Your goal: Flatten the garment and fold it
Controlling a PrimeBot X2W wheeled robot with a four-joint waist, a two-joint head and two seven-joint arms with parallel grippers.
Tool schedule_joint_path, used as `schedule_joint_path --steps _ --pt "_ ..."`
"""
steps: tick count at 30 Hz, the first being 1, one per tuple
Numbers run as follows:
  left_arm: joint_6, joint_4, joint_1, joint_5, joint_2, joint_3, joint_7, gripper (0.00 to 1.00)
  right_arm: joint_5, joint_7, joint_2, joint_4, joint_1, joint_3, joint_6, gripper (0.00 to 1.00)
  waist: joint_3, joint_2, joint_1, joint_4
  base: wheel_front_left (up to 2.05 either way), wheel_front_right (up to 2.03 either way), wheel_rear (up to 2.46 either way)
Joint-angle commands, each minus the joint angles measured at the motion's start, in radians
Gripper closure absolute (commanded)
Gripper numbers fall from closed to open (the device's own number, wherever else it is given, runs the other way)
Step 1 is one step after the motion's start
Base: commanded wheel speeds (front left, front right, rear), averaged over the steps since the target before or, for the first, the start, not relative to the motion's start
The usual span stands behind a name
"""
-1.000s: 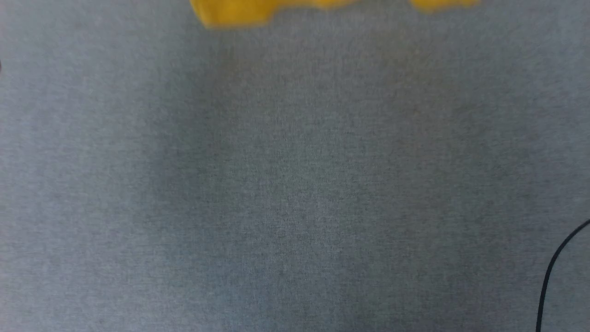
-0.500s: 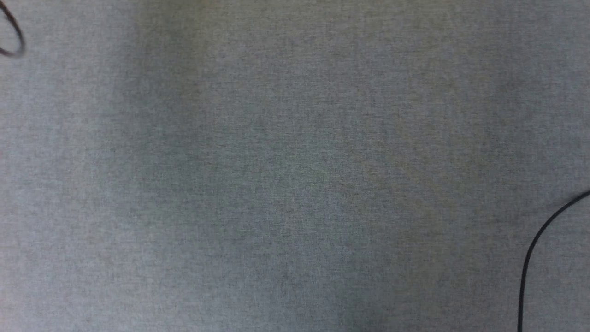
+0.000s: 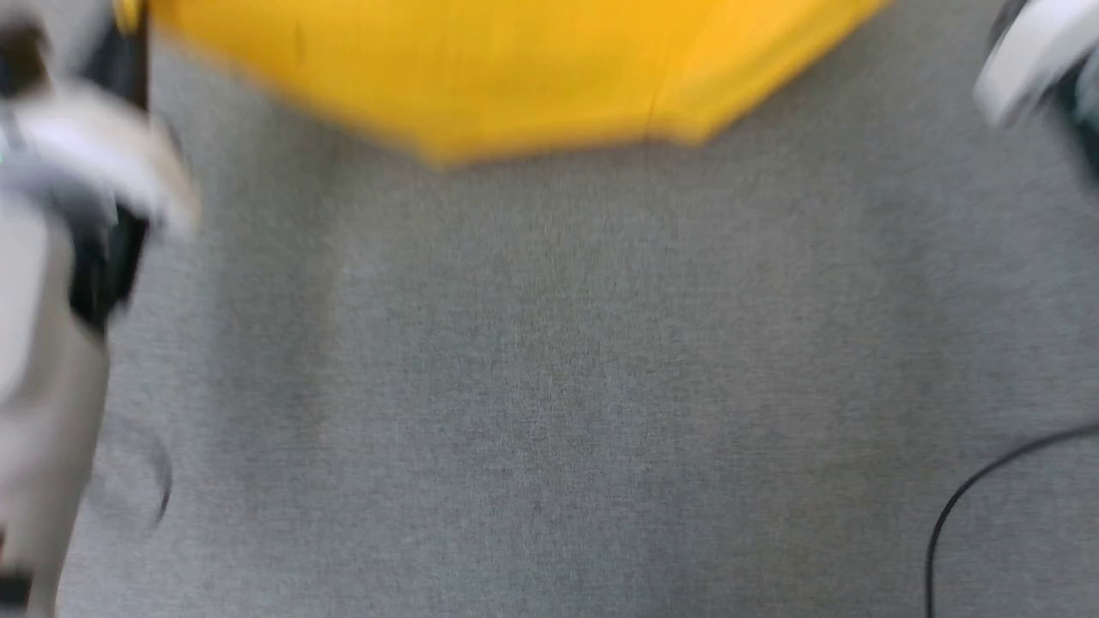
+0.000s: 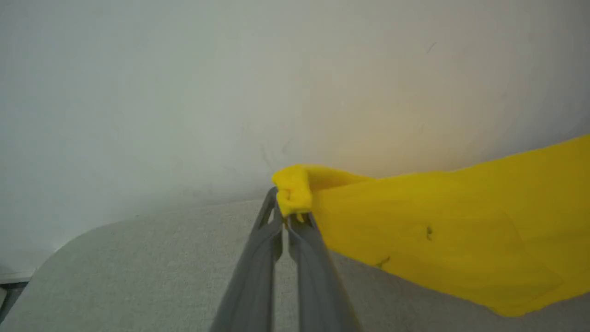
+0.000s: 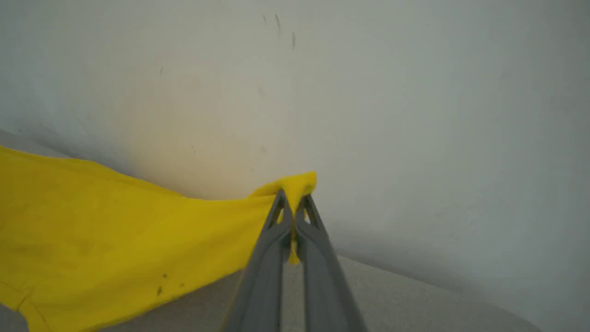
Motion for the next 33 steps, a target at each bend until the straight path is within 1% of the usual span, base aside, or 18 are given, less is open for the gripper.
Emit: schedule_joint_path --steps 1,5,7,10,13,16,21,26,29,33 --pt "0.005 -0.012 0.045 -0.001 0.021 -0.004 0.013 1.00 0.016 0.007 -0.008 -0.016 0.035 0.008 -0.002 1.00 -0.130 -0.0001 0.0002 -0.020 0.00 0.00 0.00" --pt "0.010 -0.065 0.211 -0.014 0.073 -0.026 0.087 1.00 0.062 0.069 -0.051 -0.071 0.189 0.041 -0.002 1.00 -0.216 -0.0001 0.0002 -0.025 0.00 0.00 0.00" --pt "0.021 -0.098 0.287 -0.032 0.097 -0.022 0.119 1.00 0.094 0.139 -0.075 -0.105 0.268 0.073 -0.002 1.00 -0.254 -0.0001 0.0002 -0.026 0.00 0.00 0.00" --pt "0.030 -0.143 0.392 -0.046 0.138 -0.028 0.168 1.00 0.144 0.227 -0.119 -0.157 0.369 0.089 -0.002 1.00 -0.308 -0.0001 0.0002 -0.027 0.00 0.00 0.00" --pt "0.034 -0.192 0.487 -0.063 0.173 -0.036 0.216 1.00 0.178 0.289 -0.161 -0.207 0.452 0.078 -0.002 1.00 -0.354 -0.0001 0.0002 -0.027 0.00 0.00 0.00" --pt "0.039 -0.245 0.577 -0.092 0.196 -0.043 0.263 1.00 0.198 0.346 -0.195 -0.252 0.531 0.055 -0.002 1.00 -0.393 -0.0001 0.0002 -0.024 0.00 0.00 0.00" --pt "0.063 -0.346 0.712 -0.131 0.225 -0.043 0.305 1.00 0.242 0.468 -0.244 -0.336 0.681 -0.002 -0.002 1.00 -0.439 -0.0001 0.0002 -0.015 0.00 0.00 0.00" --pt "0.099 -0.461 0.838 -0.169 0.246 -0.039 0.337 1.00 0.282 0.601 -0.274 -0.437 0.842 -0.097 -0.002 1.00 -0.465 -0.0001 0.0002 -0.009 0.00 0.00 0.00" --pt "0.113 -0.529 0.906 -0.202 0.255 -0.039 0.367 1.00 0.296 0.686 -0.275 -0.491 0.949 -0.179 -0.002 1.00 -0.477 -0.0001 0.0002 0.000 0.00 0.00 0.00" --pt "0.128 -0.586 0.989 -0.225 0.288 -0.048 0.413 1.00 0.293 0.819 -0.249 -0.569 1.094 -0.287 -0.002 1.00 -0.476 -0.0001 0.0002 0.006 0.00 0.00 0.00"
